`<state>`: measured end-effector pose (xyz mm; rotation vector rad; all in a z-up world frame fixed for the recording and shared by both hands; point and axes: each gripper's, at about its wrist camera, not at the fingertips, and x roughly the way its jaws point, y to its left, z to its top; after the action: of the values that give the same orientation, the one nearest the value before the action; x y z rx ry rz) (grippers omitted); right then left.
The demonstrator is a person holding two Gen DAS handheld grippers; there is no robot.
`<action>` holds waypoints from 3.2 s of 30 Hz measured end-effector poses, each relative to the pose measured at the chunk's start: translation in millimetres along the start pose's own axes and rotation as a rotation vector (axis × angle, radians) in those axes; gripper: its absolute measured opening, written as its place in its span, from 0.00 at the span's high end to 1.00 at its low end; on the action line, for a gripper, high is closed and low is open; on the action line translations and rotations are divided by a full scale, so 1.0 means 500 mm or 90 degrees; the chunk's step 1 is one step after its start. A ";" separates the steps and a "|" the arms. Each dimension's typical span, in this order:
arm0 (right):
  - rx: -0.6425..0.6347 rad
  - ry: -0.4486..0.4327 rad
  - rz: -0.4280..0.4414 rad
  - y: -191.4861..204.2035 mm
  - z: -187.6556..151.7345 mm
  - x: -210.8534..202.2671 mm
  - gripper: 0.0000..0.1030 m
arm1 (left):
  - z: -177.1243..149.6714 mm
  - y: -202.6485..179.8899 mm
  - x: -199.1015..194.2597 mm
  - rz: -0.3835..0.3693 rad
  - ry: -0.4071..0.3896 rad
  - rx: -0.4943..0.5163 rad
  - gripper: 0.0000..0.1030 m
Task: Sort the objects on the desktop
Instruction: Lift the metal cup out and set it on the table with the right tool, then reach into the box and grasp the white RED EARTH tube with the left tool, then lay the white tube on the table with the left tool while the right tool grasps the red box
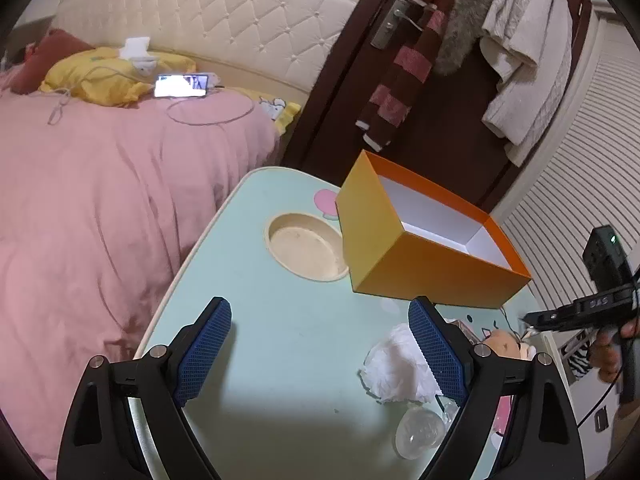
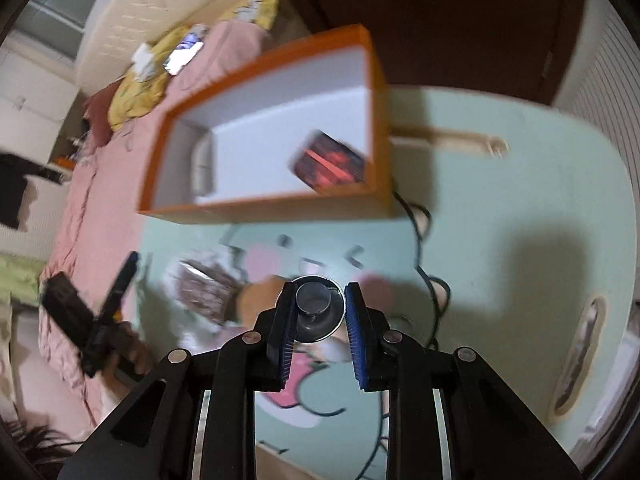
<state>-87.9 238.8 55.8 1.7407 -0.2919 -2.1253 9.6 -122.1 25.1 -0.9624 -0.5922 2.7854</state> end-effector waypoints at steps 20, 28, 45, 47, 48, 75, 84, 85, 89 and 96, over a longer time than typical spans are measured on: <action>-0.001 -0.210 0.125 -0.026 -0.058 -0.025 0.36 | 0.142 -0.210 0.047 -0.083 0.049 0.137 0.13; 0.011 -0.246 0.168 -0.023 -0.082 -0.007 0.36 | 0.244 -0.268 0.208 -0.008 0.345 0.143 0.13; 0.014 -0.217 0.268 -0.031 -0.094 -0.006 0.36 | 0.215 -0.293 0.405 0.243 0.555 0.136 0.13; 0.009 -0.219 0.270 -0.027 -0.096 -0.010 0.36 | 0.212 -0.305 0.409 0.233 0.560 0.145 0.13; 0.008 -0.220 0.271 -0.027 -0.097 -0.011 0.36 | 0.203 -0.313 0.412 0.214 0.576 0.150 0.12; 0.025 -0.232 0.266 -0.044 -0.098 -0.008 0.36 | 0.266 -0.341 0.237 0.006 0.462 0.210 0.82; 0.012 -0.233 0.245 -0.036 -0.099 -0.006 0.36 | 0.192 -0.256 0.115 -0.026 0.459 0.214 0.82; 0.005 -0.235 0.235 -0.032 -0.100 -0.007 0.36 | 0.178 -0.242 0.109 -0.026 0.450 0.205 0.82; -0.016 -0.237 0.214 -0.018 -0.101 -0.005 0.36 | 0.136 -0.186 0.094 -0.008 0.407 0.173 0.82; -0.055 -0.232 0.191 0.019 -0.103 -0.005 0.36 | 0.091 -0.109 0.115 0.031 0.374 0.122 0.82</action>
<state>-35.9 235.1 50.8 1.1688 -0.5148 -2.1787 -63.8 -72.5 47.3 -1.6559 -0.2124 2.3487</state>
